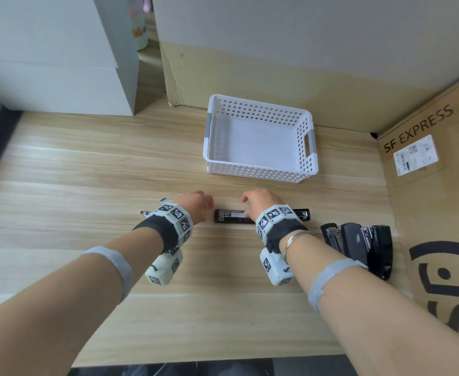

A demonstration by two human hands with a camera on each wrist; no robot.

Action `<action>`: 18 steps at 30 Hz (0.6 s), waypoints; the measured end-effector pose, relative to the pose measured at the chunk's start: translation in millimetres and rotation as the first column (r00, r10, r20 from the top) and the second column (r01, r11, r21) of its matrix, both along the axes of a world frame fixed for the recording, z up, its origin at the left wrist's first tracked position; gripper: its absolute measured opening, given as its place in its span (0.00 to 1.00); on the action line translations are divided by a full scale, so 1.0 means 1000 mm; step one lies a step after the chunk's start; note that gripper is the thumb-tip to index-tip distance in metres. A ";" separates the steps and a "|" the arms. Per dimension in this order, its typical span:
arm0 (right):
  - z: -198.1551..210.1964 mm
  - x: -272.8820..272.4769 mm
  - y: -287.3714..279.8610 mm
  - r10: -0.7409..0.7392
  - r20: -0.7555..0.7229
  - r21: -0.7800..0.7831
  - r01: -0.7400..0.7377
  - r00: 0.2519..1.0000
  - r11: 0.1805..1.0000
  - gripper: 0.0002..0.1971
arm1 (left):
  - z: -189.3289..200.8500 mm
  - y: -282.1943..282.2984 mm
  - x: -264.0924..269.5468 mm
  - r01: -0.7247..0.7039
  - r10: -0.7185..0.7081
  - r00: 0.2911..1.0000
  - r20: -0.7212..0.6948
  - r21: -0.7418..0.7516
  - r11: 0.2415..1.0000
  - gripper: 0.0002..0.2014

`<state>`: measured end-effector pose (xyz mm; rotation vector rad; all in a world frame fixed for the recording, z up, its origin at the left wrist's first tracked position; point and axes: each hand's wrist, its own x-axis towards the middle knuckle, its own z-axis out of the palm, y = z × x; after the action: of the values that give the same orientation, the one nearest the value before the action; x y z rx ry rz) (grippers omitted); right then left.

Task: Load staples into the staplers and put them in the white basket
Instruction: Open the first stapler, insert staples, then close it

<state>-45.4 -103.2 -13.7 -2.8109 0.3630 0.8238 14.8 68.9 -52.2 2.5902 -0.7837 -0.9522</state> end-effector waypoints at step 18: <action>0.001 -0.005 0.013 0.008 0.130 0.088 -0.019 0.992 0.996 0.13 | 0.006 0.029 0.019 -0.190 0.176 0.972 0.154 0.079 0.979 0.07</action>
<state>-50.6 -90.6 -13.1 -2.7676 0.2801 0.6396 34.0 97.9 -45.7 2.7804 -0.5324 -0.7691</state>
